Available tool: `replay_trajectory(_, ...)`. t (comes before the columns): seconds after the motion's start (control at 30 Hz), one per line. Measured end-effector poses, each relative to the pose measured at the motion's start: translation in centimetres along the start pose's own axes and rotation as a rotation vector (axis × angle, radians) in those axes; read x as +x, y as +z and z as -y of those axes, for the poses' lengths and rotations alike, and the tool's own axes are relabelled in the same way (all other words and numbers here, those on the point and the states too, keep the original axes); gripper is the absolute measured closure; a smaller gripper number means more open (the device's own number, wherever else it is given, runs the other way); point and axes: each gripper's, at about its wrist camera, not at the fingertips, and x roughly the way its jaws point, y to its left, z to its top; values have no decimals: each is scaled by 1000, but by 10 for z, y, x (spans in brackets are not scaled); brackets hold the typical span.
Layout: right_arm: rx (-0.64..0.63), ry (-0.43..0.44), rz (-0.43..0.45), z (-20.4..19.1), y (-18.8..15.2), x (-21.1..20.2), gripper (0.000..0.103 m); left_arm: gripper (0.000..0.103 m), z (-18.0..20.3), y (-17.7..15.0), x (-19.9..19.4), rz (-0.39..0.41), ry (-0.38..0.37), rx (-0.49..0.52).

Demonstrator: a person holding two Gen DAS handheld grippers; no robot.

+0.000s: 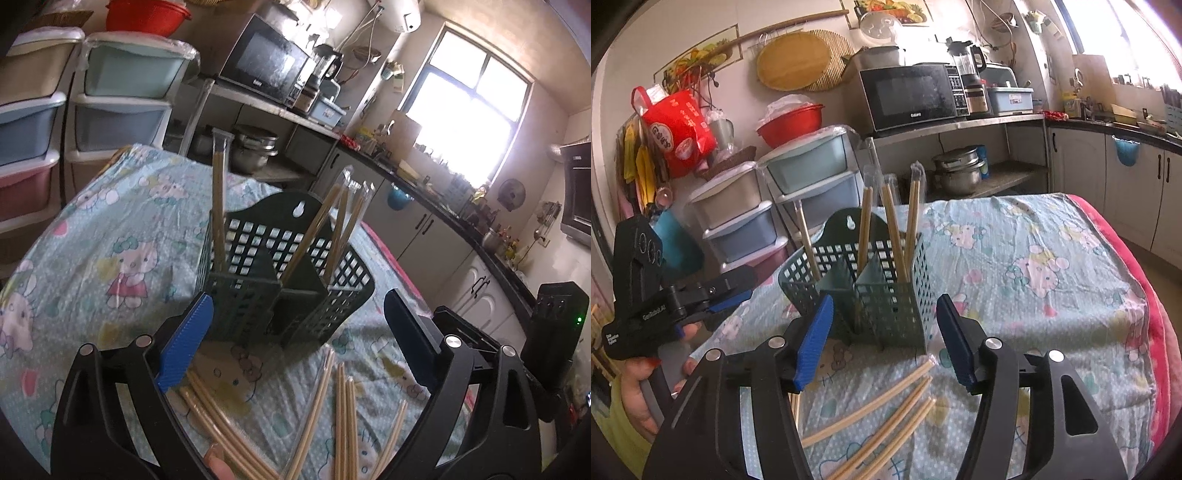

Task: Organize utensils
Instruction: 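Withdraw both tools upward from the holder, then move both tools down toward the loose chopsticks beside the holder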

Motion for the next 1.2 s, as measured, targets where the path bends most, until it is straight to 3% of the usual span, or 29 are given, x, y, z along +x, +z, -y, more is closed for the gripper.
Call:
replay_trajectory(0.7,10,-10,-117,4,-27,21,47,17,-36,-36,8,-103,93,-60)
replay_trajectory(0.73,11,-10,-121,4,-28,22,47,16,-38,-37,8,-108,99,-63)
replay_trajectory(0.77,12,-9,-128,4,-29,24,47,10,-41,-39,9,-115,107,-67)
replay_trajectory(1.2,40,-16,-186,12,-38,42,47,10,-62,-62,21,-204,141,-89)
